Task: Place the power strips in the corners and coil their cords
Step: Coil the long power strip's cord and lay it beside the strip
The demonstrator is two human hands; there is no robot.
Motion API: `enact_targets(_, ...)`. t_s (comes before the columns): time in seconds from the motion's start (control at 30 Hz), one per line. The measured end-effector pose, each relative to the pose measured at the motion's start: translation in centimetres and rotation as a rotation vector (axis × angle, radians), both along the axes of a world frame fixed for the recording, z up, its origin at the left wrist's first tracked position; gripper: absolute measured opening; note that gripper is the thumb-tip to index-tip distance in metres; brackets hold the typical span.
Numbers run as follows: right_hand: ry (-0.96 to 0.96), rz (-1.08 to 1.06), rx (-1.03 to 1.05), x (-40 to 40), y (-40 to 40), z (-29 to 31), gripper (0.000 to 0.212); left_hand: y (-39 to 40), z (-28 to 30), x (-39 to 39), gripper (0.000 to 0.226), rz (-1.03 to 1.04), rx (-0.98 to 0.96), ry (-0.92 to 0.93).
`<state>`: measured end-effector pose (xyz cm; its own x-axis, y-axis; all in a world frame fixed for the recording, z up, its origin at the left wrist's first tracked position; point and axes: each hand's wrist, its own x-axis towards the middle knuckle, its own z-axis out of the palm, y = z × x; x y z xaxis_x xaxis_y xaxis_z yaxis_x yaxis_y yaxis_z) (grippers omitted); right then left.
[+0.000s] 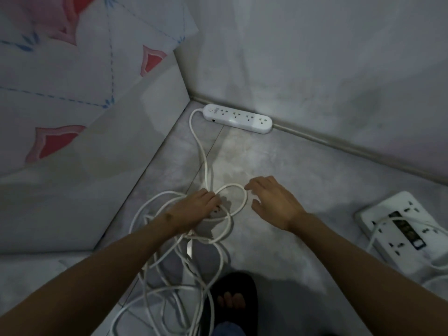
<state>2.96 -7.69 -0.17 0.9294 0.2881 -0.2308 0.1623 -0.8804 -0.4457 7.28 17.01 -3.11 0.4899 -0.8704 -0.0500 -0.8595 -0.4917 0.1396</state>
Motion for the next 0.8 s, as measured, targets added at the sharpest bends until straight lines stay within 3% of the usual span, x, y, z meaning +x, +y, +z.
enact_targets(0.23,0.267,-0.009,-0.063,-0.6,-2.6,7.4,0.048,-5.3,8.8,2.6,0.047,0.168,-0.256,-0.068)
enact_targets(0.4,0.314,-0.169,-0.018,-0.8,-4.1,15.8,0.065,-10.0,19.3,2.3,0.036,0.262,-0.592,0.085)
enact_targets(0.53,0.287,-0.389,0.206,-1.9,-4.4,22.0,0.082,-14.9,29.1,-0.1,0.03,0.469,-0.971,0.243)
enact_targets(0.7,0.106,-0.712,0.523,-3.8,-5.1,26.8,0.051,-18.4,37.3,-2.6,0.028,0.612,-1.418,0.655)
enact_targets(0.8,-0.13,-0.804,0.499,-5.1,-6.3,28.8,0.026,-18.9,39.3,-3.0,0.023,0.656,-1.718,0.963)
